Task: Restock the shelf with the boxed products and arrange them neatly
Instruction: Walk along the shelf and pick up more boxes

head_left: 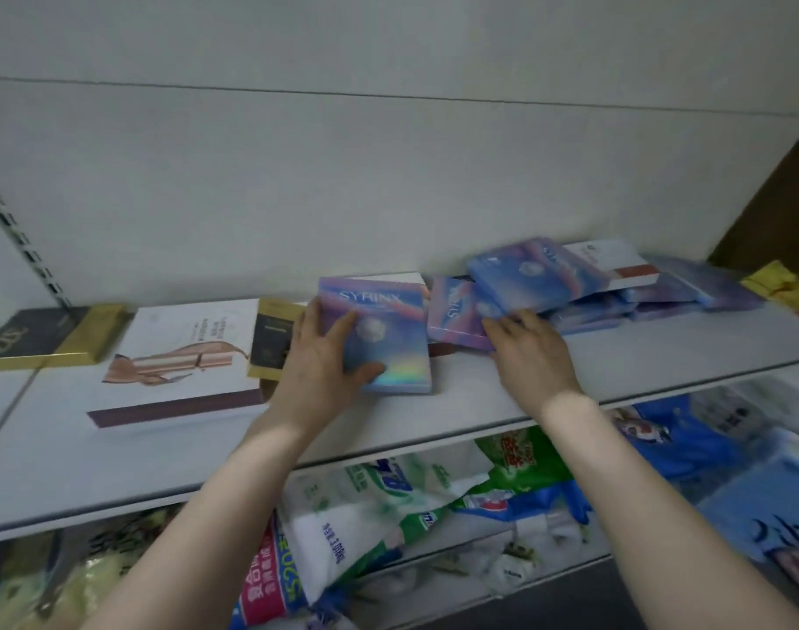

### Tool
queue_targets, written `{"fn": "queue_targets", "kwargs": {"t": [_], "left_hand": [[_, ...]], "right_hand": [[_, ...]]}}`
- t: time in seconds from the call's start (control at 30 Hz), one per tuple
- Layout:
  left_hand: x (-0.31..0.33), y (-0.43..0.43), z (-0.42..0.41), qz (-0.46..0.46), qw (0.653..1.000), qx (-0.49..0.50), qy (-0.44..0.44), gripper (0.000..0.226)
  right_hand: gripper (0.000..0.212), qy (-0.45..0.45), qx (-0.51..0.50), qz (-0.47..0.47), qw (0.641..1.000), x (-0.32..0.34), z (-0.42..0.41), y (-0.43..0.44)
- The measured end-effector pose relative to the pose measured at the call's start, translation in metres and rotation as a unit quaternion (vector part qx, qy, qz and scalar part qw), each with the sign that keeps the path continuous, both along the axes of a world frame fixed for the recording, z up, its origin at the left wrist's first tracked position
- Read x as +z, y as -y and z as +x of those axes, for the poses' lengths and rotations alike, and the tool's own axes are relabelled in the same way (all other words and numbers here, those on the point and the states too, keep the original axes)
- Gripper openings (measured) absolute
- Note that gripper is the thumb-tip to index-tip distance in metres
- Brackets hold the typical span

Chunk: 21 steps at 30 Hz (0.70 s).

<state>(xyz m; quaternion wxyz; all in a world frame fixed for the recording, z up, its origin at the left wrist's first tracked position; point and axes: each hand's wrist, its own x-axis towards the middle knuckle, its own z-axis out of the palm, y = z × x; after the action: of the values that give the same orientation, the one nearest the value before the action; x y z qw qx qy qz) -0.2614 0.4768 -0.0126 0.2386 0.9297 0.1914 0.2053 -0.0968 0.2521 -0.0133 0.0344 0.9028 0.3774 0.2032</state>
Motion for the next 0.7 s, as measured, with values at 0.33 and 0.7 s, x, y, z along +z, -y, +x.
{"fn": "queue_targets", "kwargs": {"t": [0.33,0.7], "left_hand": [[0.013,0.029,-0.004,-0.002,0.987,0.117,-0.108,0.112],[0.002,0.032,-0.014,-0.221,0.962,0.145,0.066,0.080]], "right_hand": [[0.034,-0.091,-0.011,0.183,0.979,-0.018,-0.040,0.017],[0.095,-0.136,-0.094,0.101,0.981,-0.015,-0.040,0.044]]}}
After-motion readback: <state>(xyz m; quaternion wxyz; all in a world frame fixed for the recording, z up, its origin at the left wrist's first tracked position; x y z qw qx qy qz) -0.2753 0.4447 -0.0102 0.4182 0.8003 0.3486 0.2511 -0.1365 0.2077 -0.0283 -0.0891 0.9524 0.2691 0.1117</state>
